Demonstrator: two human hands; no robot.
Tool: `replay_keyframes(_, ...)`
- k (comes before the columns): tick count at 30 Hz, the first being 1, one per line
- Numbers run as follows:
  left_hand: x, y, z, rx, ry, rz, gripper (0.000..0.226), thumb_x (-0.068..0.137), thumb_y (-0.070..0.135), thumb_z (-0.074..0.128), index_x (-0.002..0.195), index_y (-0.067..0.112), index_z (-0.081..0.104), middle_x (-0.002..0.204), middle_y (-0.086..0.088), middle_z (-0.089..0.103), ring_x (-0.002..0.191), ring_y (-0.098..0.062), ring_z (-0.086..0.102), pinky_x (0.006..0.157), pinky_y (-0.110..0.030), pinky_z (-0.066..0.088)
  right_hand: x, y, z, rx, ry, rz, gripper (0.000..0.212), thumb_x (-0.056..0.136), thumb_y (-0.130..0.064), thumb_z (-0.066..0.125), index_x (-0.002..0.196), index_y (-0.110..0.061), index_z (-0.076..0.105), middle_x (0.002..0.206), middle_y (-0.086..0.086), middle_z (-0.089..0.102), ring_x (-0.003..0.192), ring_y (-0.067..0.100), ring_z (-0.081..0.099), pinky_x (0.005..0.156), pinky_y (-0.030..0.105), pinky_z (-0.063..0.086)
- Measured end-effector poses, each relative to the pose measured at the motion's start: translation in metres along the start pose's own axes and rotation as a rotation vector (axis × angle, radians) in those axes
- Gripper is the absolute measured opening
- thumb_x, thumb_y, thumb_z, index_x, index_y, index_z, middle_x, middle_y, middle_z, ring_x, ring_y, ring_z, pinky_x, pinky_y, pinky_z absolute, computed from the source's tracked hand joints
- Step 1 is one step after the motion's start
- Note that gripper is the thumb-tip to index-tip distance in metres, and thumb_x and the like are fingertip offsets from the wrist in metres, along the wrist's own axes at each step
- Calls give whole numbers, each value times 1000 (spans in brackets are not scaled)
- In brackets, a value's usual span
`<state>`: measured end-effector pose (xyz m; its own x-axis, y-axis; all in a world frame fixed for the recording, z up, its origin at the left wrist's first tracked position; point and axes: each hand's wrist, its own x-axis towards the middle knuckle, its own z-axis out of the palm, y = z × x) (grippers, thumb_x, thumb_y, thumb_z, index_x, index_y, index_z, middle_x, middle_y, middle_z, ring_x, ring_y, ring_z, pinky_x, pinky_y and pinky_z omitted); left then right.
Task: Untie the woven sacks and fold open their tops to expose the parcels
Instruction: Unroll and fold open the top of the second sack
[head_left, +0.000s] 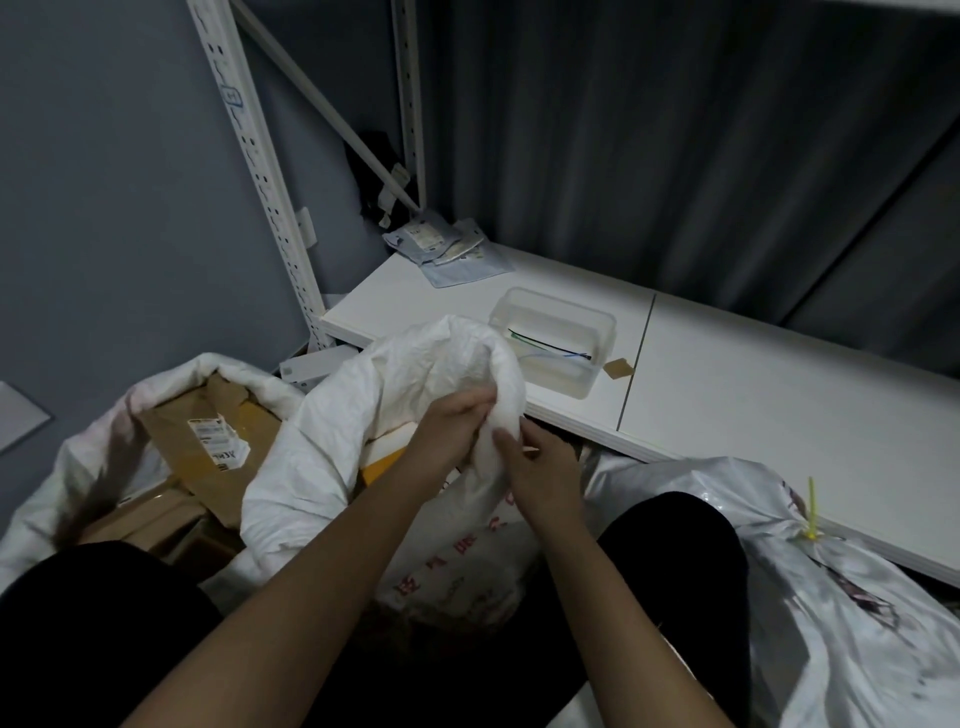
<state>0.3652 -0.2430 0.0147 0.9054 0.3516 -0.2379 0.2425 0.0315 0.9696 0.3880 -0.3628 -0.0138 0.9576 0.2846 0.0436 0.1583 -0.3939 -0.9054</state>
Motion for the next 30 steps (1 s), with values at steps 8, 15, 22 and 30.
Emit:
replay_keyframes(8,-22,-7,-15,467,-41,125,33,91,38,58,119,20,59,108,11,59,97,-6,54,64,-3,35,22,-4,-5,957,-122,418,28,83,-13,67,109,-9,57,98,17,62,75,23,60,62,32,50)
replay_keyframes(15,-16,-13,-23,650,-124,212,40,89,20,62,126,7,55,120,-8,61,102,-17,56,82,-26,44,41,-11,-40,-674,-300,-724,65,79,-23,61,140,-30,43,149,4,33,140,26,21,117,44,16)
replay_keyframes(22,-20,17,-51,583,-248,125,33,86,40,65,114,23,61,100,9,64,88,-6,59,71,-14,44,87,-75,-50,-857,-710,-569,23,78,-36,71,98,-28,62,93,-6,64,87,17,56,68,31,41)
replay_keyframes(30,-5,-6,-51,1552,126,628,36,72,25,76,105,13,66,77,-7,68,59,-25,65,48,-27,44,86,-51,-38,-989,-674,-596,26,79,-38,65,82,-23,44,86,1,57,81,26,55,57,32,32)
